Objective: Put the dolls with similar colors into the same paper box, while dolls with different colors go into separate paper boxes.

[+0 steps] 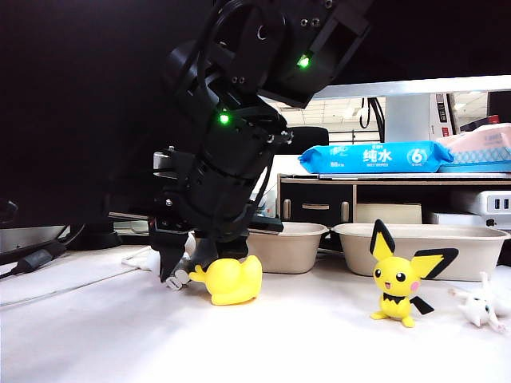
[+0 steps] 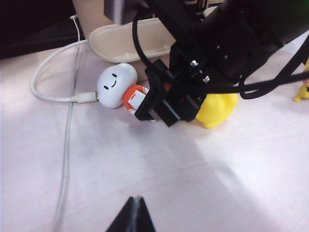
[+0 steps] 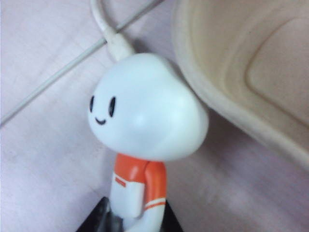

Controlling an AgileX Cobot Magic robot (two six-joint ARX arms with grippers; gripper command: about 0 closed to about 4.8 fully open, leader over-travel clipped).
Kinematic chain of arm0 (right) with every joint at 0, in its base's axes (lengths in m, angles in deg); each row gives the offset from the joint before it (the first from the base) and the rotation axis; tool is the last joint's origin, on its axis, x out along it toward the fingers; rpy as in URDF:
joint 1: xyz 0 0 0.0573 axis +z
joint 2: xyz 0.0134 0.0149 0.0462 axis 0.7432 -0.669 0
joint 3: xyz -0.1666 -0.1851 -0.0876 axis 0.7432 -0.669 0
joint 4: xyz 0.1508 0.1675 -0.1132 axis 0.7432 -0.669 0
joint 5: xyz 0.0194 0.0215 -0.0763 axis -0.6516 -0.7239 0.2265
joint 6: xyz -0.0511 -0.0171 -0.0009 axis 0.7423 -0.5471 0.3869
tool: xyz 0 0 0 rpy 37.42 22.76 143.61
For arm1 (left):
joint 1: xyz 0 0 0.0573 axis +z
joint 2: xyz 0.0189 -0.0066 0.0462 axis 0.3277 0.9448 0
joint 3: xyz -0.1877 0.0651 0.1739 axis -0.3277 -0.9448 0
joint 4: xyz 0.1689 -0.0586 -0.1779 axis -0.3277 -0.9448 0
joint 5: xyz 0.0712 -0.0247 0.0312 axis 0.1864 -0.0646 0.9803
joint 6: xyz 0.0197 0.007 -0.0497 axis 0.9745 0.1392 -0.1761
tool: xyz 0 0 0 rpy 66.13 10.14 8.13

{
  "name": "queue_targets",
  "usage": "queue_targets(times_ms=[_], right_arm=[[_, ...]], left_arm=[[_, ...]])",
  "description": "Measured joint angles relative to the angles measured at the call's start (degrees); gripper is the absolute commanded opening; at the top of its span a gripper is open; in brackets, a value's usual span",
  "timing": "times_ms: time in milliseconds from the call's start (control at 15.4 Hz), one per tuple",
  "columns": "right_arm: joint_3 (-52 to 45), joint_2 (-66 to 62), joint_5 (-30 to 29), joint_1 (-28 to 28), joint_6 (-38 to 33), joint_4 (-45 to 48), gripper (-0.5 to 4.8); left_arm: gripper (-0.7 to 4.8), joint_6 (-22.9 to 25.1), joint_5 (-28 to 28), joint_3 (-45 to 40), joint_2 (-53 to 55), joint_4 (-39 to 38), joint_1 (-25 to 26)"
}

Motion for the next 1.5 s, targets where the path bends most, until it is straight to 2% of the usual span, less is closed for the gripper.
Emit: queue_targets(times_ms=[390, 650, 845, 910, 1106, 1171, 1301, 1496], right_arm=[[-0.2, 2.7, -5.0, 0.0, -1.4, -1.6, 0.88], [-0.2, 8.6, -5.1, 0.0, -1.3, -2.8, 0.88], [-0.2, 13.0, -5.1, -0.4, -0.9, -7.3, 0.88], [-0.2, 16.3, -4.6, -0.7, 1.3, -12.5, 0.88], [-0.2, 21.1, 0.4, -0.7, 5.6, -20.2, 0.88], [-0.2, 23.5, 4.4, -0.7, 7.5, -23.8, 0.88], [-0.2, 26.8, 11.9, -1.9, 10.9, -30.3, 0.88], [-0.2, 28.3, 14.1, -5.9, 13.2, -35.1, 0.88]], left_arm=[[-0.05, 0.0, 0.0, 0.0, -1.0, 0.0, 0.0], [-0.05, 0.0, 0.0, 0.0, -1.0, 0.0, 0.0], [-0.05, 0.0, 0.0, 0.0, -1.1, 0.0, 0.0], [-0.05, 0.0, 0.0, 0.0, -1.1, 0.0, 0.0], [-0.05, 0.0, 0.1, 0.0, -1.1, 0.0, -0.4], [-0.05, 0.0, 0.1, 0.0, -1.1, 0.0, -1.8], [-0.05, 0.0, 0.1, 0.0, -1.1, 0.0, -7.1], [-0.05, 0.0, 0.0, 0.0, -3.0, -0.2, -12.9]])
